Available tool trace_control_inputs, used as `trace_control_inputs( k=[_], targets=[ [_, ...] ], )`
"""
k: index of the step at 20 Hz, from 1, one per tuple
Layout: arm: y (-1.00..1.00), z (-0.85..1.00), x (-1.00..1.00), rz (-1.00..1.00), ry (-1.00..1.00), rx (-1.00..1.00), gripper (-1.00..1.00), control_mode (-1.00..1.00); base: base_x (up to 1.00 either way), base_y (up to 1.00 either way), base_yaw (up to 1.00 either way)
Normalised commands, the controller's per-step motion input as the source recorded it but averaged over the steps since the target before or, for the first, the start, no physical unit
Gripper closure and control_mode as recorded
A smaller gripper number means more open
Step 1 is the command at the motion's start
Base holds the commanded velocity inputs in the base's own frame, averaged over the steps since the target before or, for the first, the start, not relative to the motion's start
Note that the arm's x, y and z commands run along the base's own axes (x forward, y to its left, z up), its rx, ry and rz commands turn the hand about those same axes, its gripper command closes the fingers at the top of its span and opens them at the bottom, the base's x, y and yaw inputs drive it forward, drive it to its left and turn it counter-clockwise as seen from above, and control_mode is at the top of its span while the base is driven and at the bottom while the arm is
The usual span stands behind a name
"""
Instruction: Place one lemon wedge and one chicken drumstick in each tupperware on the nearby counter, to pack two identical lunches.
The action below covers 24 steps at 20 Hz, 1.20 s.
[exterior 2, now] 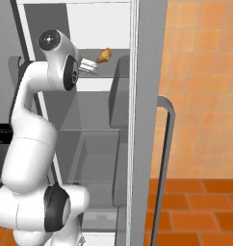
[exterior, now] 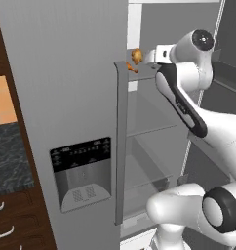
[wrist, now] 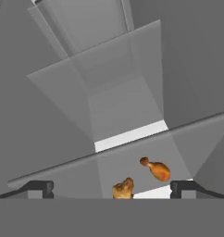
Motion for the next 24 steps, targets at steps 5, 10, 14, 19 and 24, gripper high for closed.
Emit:
trace_control_inputs(
  k=[5, 10, 14, 19, 24],
  targets=[
    [0.00, -0.01, 1.00, 0.02, 0.00, 0.00, -1.00, -1.00, 0.00, 0.00, 0.00],
    [0.00, 0.00, 1.00, 0.00, 0.06, 0.00, -1.00, -1.00, 0.00, 0.00, 0.00],
    [0.00, -0.03, 0.98, 0.00, 0.09, 0.00, -1.00, -1.00, 0.00, 0.00, 0.00],
    [0.00, -0.11, 0.70, 0.00, 0.03, -0.01, -1.00, -1.00, 0.00, 0.00, 0.00],
    [0.00, -0.28, 0.58, 0.00, 0.00, -0.03, -1.00, -1.00, 0.00, 0.00, 0.00]
  ],
)
